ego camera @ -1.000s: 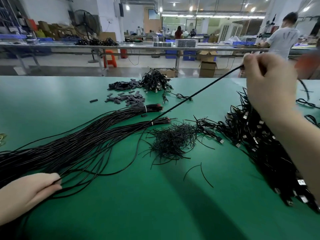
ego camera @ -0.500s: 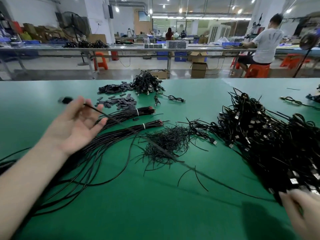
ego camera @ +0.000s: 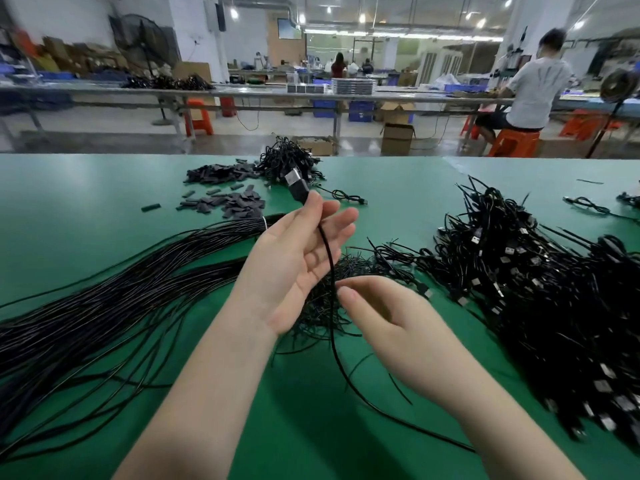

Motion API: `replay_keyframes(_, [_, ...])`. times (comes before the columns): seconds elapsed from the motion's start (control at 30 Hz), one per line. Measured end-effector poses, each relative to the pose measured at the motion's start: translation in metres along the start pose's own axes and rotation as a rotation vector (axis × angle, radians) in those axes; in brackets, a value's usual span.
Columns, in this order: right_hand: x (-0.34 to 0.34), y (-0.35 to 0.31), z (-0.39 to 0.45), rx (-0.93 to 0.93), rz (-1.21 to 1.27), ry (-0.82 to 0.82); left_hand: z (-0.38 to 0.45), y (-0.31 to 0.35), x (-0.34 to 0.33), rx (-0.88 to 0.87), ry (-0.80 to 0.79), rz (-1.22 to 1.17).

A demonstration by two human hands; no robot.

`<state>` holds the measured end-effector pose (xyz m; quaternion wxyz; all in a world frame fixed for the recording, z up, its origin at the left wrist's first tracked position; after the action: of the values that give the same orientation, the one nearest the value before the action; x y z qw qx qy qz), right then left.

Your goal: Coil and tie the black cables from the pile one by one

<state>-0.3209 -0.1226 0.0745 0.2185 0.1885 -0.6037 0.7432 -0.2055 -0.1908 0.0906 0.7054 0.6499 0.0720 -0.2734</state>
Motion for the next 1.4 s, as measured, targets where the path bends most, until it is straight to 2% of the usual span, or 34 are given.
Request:
replay_keyframes(0.13, [-0.026, 0.001, 0.025, -0.010, 0.232, -0.013, 0.005, 0.005, 0.007, -0.040, -0.008, 0.019])
replay_keyframes(0.27, [-0.038, 0.000, 0.033, -0.035, 0.527, -0.139, 0.009, 0.001, 0.009, 0.009, -0.025, 0.083])
replay_keyframes(0.43, [-0.031, 0.008, 0.032, -0.042, 0.593, -0.213, 0.008, -0.003, 0.008, 0.170, -0.185, 0.041])
replay_keyframes(0.53, [-0.036, 0.019, 0.030, -0.089, 0.635, -0.390, 0.006, 0.001, 0.006, 0.199, -0.240, 0.027])
replay_keyframes(0.67, [-0.053, 0.038, 0.021, -0.210, 0.470, -0.650, -0.002, 0.009, -0.005, 0.212, -0.333, -0.031])
replay_keyframes(0.73, [-0.047, 0.046, 0.023, -0.233, 0.345, -0.612, -0.010, 0.010, -0.011, 0.253, -0.431, 0.009])
replay_keyframes(0.8, [-0.027, 0.051, 0.030, -0.248, 0.262, -0.464, -0.019, 0.004, -0.015, 0.331, -0.553, 0.127])
replay_keyframes(0.9, [0.009, 0.046, 0.034, -0.261, 0.351, -0.284, -0.027, -0.018, -0.011, 0.502, -0.688, 0.492])
replay_keyframes(0.97, [0.024, 0.032, 0.031, -0.217, 0.437, -0.256, -0.024, -0.030, -0.007, 0.534, -0.640, 0.667])
replay_keyframes(1.0, [0.029, 0.024, 0.029, -0.175, 0.471, -0.256, -0.019, -0.032, -0.005, 0.499, -0.561, 0.661])
replay_keyframes(1.07, [0.031, 0.009, 0.025, -0.075, 0.539, -0.290, -0.010, -0.028, -0.005, 0.382, -0.380, 0.499])
replay_keyframes(1.17, [0.011, -0.004, 0.016, 0.038, 0.634, -0.483, 0.000, -0.006, -0.008, 0.224, -0.250, 0.146])
replay_keyframes(1.23, [-0.014, 0.005, 0.011, -0.020, 0.620, -0.693, 0.000, 0.009, -0.010, 0.168, -0.266, -0.058])
replay_keyframes(1.27, [-0.025, 0.015, 0.011, -0.092, 0.582, -0.746, -0.003, 0.014, -0.012, 0.157, -0.307, -0.113])
replay_keyframes(1.33, [-0.033, 0.041, 0.017, -0.239, 0.445, -0.695, -0.011, 0.020, -0.016, 0.171, -0.394, -0.059])
replay_keyframes(1.4, [-0.020, 0.060, 0.026, -0.321, 0.267, -0.524, -0.020, 0.020, -0.017, 0.213, -0.495, 0.094])
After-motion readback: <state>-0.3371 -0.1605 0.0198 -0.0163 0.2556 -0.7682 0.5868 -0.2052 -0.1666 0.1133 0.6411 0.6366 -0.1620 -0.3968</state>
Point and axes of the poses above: each hand's wrist, its own z-axis towards the middle knuckle, its own x-axis out of the back of the hand, y = z × x, the point moved 6 cm from there along z, towards the middle knuckle, and after that the axes turned 2 degrees about -x, right-handed, at the moved point
